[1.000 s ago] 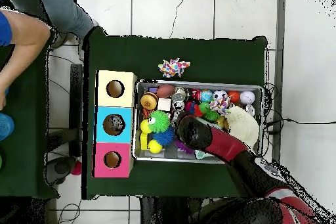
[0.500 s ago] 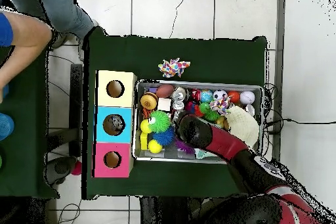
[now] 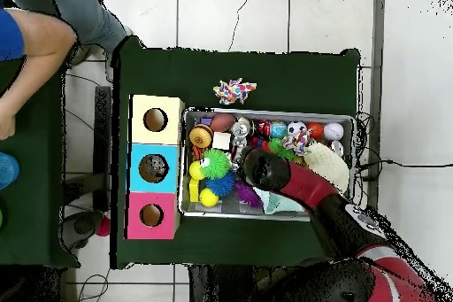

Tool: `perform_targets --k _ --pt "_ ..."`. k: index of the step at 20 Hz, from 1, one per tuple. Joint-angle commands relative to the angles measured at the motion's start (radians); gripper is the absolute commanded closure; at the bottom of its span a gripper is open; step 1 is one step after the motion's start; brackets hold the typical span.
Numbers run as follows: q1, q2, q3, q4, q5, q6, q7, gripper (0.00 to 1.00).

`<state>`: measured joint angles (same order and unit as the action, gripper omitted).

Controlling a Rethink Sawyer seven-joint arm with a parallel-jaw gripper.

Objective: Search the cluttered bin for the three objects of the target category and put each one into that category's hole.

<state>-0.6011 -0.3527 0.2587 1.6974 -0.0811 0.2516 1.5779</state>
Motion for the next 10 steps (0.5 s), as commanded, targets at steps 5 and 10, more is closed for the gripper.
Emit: perform_targets --k 5,10 --pt "0.071 0.191 -0.103 -0.185 -0.016 0.476 0.040 0.00" --pt "0.092 0.196 -0.115 -0.239 -0.028 0.638 0.044 0.00"
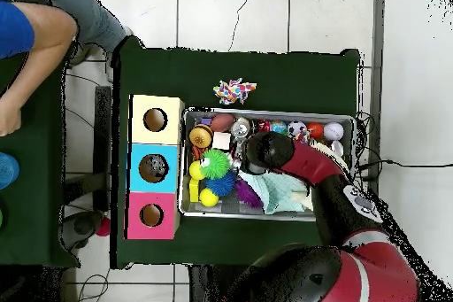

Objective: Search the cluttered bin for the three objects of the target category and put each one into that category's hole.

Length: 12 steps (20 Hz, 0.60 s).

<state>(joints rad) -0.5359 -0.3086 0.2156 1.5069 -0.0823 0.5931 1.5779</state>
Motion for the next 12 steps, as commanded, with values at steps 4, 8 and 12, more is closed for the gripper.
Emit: perform_targets --k 4,8,12 --pt "0.029 0.150 -0.074 -0.052 -0.032 0.348 0.049 0.00" --pt "0.026 0.152 -0.069 -0.055 -0.041 0.381 0.033 0.00" --pt "0.015 0.143 -0.065 -0.015 -0.050 0.342 0.029 0.00"
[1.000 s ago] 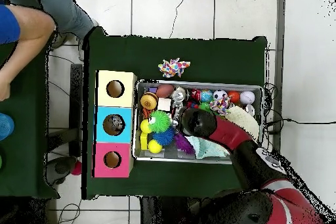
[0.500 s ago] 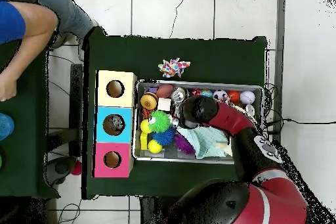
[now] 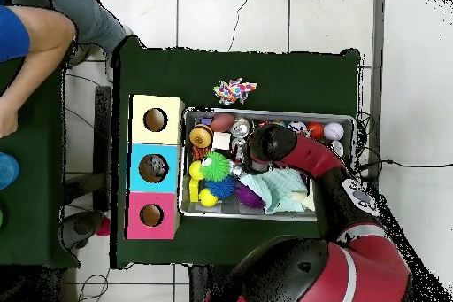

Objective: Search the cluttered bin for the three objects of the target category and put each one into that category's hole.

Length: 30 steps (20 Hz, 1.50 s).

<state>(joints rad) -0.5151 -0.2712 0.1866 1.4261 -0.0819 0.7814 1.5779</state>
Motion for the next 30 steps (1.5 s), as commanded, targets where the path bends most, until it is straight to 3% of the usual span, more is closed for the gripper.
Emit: perform_targets --k 1,6,12,16,21,22,26,30 --pt "-0.010 0.104 -0.034 0.073 -0.054 0.143 0.022 0.00" --pt "-0.028 0.078 -0.026 0.140 -0.070 0.068 0.009 0.00" --pt "-0.053 0.045 -0.018 0.218 -0.143 -0.218 0.009 0.00" --pt "-0.046 0.040 -0.031 0.230 -0.158 -0.230 0.004 0.00" --pt "-0.037 0.058 -0.036 0.211 -0.162 -0.173 -0.024 0.00" --pt "-0.036 0.060 -0.038 0.212 -0.164 -0.161 -0.022 1.00" --pt "-0.021 0.064 -0.056 0.199 -0.156 -0.126 0.002 1.00" --pt "-0.035 0.060 -0.021 0.185 -0.167 -0.105 -0.054 1.00"
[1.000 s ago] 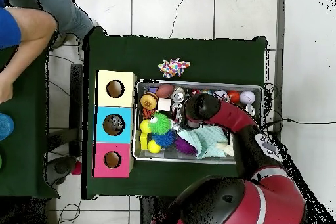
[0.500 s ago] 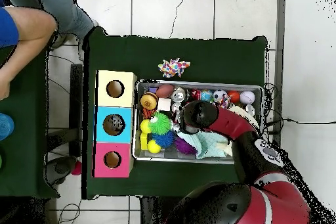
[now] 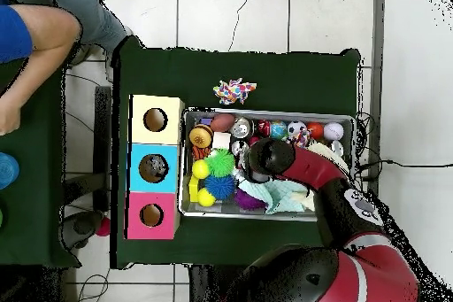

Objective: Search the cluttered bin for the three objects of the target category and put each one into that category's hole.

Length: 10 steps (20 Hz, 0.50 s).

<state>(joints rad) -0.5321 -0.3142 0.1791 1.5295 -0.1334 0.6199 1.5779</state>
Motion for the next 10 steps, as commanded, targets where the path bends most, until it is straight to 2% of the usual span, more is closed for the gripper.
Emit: perform_targets --k 1,10 --pt "-0.016 0.103 -0.014 0.080 -0.114 0.057 -0.048 1.00" --pt "-0.019 0.091 0.004 0.068 -0.097 0.116 -0.062 1.00"
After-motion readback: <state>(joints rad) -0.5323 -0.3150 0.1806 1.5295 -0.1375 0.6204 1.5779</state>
